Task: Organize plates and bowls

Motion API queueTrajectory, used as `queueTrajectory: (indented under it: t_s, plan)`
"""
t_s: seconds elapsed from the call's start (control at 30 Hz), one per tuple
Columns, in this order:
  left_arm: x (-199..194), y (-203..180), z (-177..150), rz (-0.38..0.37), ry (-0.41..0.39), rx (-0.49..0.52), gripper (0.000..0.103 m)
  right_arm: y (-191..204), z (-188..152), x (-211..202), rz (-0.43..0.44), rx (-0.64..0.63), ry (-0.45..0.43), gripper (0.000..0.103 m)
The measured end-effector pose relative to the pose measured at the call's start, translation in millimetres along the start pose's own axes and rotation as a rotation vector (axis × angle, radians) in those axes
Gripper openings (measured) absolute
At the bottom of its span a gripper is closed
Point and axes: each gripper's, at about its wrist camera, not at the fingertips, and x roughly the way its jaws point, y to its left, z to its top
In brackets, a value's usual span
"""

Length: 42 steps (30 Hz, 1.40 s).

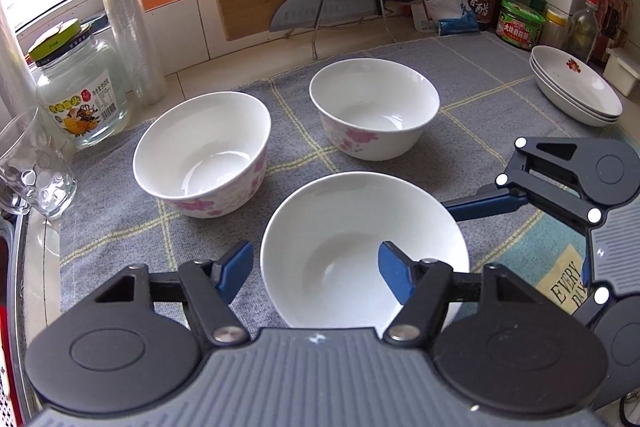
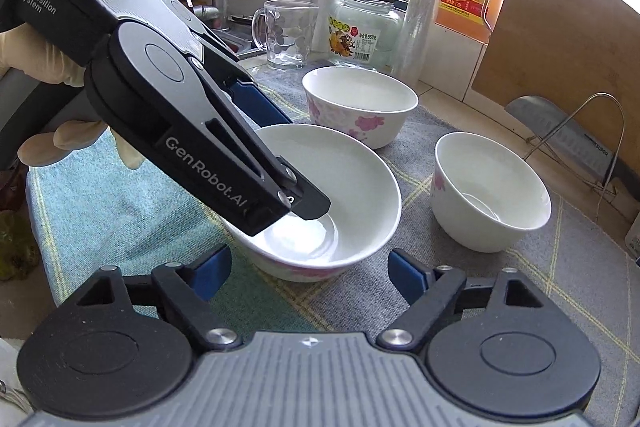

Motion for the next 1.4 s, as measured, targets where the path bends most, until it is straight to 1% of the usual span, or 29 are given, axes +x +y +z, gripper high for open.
queueTrajectory:
  t_s: [0.1,0.23,0.3,0.57,0.7,0.93,1.4]
  plan:
    - [2.1,0.6,1.7,-0.011,0.007,0.010,0.060,0.0,0.1,-0.6,0.005,0.003,-0.003,0.085]
    - [4.4,3.0,2.0,-0.027,0.016,0.005,0.057,0.4,1.8,0.2,0.009,0.000,-0.001,0.080]
    - [4.5,4.1,2.2,-0.028,0.017,0.004,0.056,0.0,2.6,0.5,0.012,0.003,0.002,0.080]
    - [3.3,3.1,3.6,-0.037,0.022,0.016,0.055,-2.9,3.1,-0.6,0.026,0.029,0.007,0.080]
    - [-0.6,-2.6,3.9,-0.050,0.018,0.024,0.055,-4.4,2.0,-8.0,0.030,0.042,0.013,0.080]
    - [-2.9,-25.2,12.3,-0.093,0.000,0.051,0.055,-13.1,-6.3,-29.7,-0.002,0.048,0.028,0.080]
    - [18.4,-89.2,41.7,-0.200,-0.020,0.120,0.055,-52.1,-40.3,-71.5,-0.101,0.108,0.075,0.080]
